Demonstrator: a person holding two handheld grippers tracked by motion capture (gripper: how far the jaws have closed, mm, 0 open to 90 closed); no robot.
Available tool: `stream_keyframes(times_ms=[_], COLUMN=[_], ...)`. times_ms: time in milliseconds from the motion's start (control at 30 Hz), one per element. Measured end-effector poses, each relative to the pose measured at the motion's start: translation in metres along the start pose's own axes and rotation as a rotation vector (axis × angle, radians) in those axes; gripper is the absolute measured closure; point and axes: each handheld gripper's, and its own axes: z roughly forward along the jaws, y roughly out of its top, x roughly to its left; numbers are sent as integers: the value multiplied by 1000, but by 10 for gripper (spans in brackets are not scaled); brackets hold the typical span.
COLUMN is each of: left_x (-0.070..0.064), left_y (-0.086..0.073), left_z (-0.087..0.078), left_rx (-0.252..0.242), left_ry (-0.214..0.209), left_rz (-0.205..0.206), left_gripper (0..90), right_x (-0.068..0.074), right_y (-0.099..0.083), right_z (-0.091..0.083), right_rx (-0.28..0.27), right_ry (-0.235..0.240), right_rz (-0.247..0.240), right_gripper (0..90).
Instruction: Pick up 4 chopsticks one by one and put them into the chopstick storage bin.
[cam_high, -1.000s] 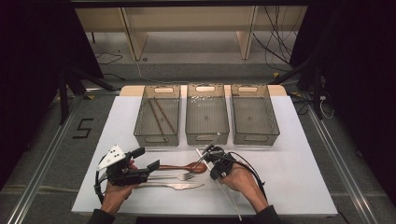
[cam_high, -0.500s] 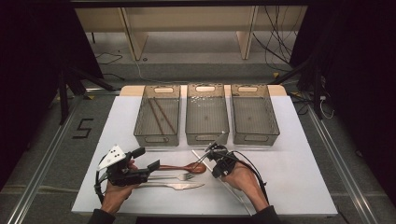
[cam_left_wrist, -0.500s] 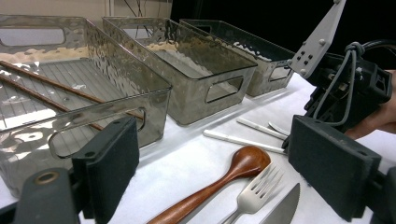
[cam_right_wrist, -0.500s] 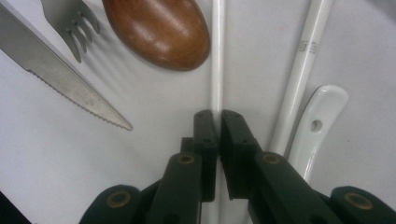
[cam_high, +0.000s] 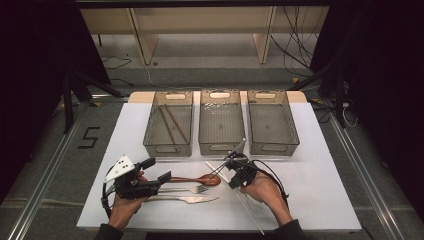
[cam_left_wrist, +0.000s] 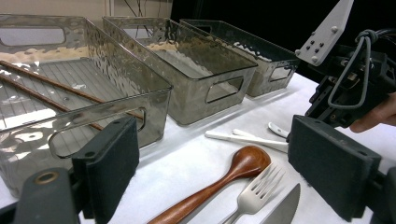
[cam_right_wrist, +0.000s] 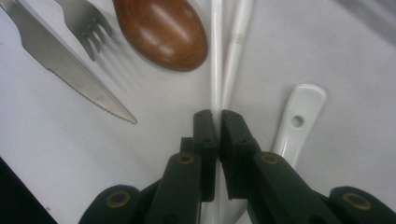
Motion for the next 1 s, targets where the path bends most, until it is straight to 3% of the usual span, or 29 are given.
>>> stream_keyframes(times_ms=[567, 1000], left_x=[0, 0], left_y=[0, 0], left_z=[0, 0], left_rx=[-1, -1], left_ry=[-1, -1], left_rz=[0, 1], left_gripper=[163, 164], right_x=[4, 7], right_y=[3, 8], right_z=[7, 12], right_rx=[39, 69], right_ry=[-35, -54], right_rz=[-41, -44], right_gripper=[854, 849])
